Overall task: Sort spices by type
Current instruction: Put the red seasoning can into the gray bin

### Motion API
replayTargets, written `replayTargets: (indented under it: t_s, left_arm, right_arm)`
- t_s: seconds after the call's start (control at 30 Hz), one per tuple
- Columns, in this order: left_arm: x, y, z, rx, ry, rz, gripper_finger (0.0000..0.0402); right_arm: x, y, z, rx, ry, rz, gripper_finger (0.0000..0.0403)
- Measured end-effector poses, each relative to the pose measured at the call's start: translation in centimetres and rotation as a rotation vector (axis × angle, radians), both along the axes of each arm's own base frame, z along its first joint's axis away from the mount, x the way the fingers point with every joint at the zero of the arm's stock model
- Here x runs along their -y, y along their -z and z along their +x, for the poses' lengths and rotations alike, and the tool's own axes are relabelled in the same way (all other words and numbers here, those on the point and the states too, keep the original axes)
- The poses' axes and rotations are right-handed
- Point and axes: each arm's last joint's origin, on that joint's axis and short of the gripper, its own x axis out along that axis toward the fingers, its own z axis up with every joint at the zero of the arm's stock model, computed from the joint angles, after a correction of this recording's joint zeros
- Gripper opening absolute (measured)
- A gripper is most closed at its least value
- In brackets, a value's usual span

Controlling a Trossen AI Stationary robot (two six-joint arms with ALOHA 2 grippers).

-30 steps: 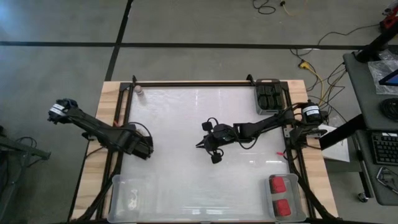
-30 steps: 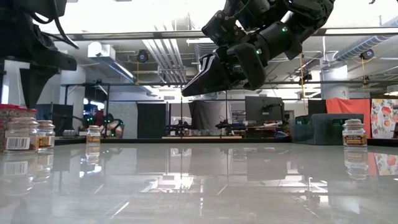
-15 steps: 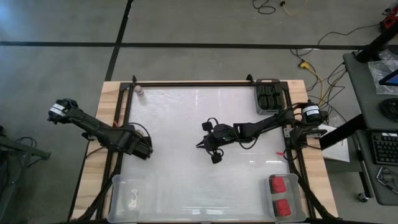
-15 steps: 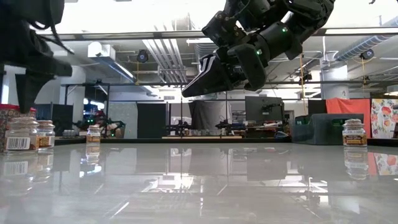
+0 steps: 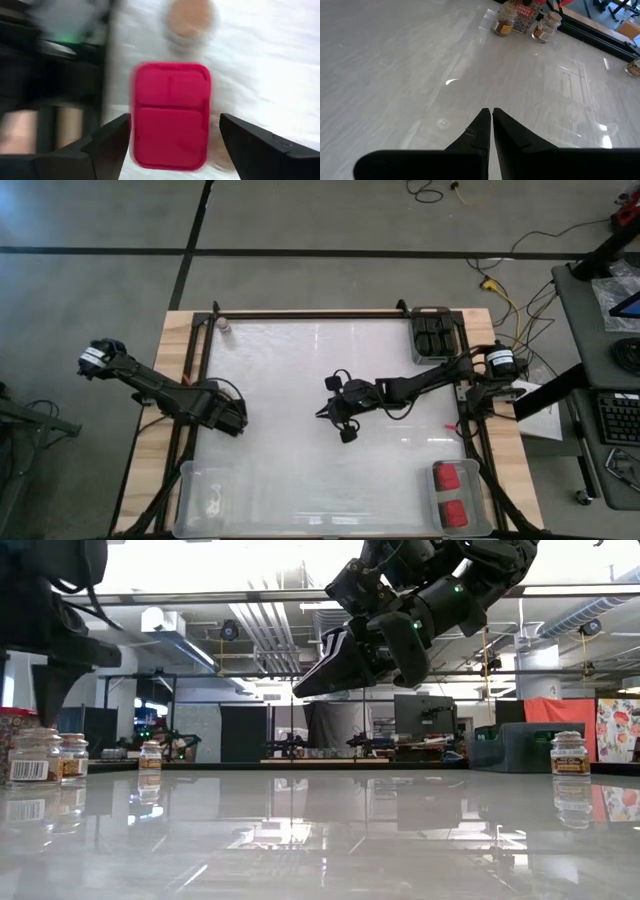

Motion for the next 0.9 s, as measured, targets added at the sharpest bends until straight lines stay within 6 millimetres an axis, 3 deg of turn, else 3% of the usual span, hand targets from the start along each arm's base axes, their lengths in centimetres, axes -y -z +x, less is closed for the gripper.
replayTargets:
  t_s: [0.2, 0.6, 0.9]
  left_arm:
    - [0.2, 0.3, 1.3, 0.112, 0.043, 0.008, 0.0285]
    - [-0.6, 1.3, 3.2, 0.122, 0.092, 0.052, 0.028]
    - [-1.4, 1.6, 5.0, 0.084, 0.176, 0.067, 0.022]
  right_arm:
    - [0.0, 0.0, 0.0, 0.0, 0.0, -0.001, 0.0013]
    - [0.0, 0.0, 0.0, 0.0, 0.0, -0.001, 0.0013]
    - [0.0, 0.0, 0.0, 0.0, 0.0, -0.001, 0.0013]
